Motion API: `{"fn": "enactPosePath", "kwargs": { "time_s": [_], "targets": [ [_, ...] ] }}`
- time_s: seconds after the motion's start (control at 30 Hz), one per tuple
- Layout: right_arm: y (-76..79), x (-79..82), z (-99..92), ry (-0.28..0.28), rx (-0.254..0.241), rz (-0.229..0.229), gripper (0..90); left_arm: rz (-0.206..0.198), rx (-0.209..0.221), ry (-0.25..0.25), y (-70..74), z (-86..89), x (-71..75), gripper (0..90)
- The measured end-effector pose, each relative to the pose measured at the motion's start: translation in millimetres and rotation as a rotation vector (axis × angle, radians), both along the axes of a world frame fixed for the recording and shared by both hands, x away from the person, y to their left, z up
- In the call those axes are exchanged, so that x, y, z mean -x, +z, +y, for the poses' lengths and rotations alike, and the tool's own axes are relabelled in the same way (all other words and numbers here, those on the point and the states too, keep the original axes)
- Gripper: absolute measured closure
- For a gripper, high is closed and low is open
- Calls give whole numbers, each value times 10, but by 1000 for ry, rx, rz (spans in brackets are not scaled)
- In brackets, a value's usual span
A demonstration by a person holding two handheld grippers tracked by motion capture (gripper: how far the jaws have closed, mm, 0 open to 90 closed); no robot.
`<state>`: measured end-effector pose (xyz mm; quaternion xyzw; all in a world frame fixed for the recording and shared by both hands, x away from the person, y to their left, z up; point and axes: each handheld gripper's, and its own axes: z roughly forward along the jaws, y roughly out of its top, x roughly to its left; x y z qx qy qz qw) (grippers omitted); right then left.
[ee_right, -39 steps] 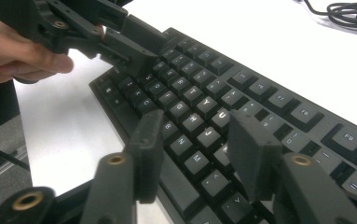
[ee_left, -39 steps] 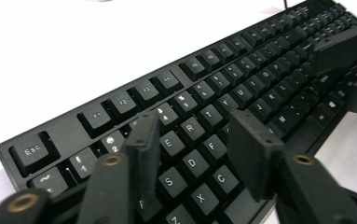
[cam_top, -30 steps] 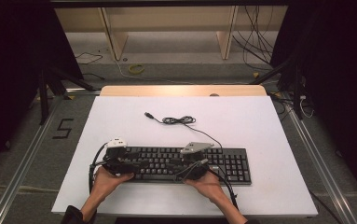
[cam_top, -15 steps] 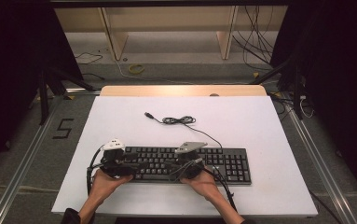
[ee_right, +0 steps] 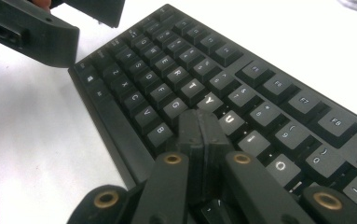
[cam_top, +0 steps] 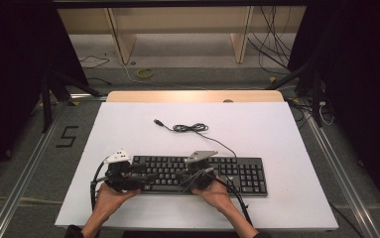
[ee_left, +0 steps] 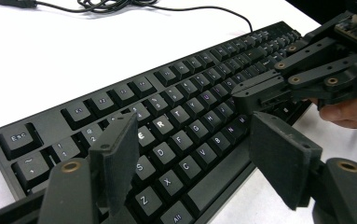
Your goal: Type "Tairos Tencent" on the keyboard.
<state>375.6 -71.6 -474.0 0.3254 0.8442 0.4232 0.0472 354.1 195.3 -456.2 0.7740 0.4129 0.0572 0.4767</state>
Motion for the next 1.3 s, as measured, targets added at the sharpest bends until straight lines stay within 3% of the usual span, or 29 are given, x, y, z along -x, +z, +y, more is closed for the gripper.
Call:
{"fn": "enactPosePath", "kwargs": {
  "time_s": [0.77, 1.0, 1.3],
  "targets": [
    [-103, 36, 103, 38, 51, 10, 900, -6, 9, -3, -23, 24, 52, 318],
    [-104, 39, 115, 36, 45, 9, 900, -5, 4, -4, -36, 21, 47, 320],
    [-39, 43, 63, 26, -1, 9, 854, -6, 0, -5, -45, 20, 41, 323]
  ]
}}
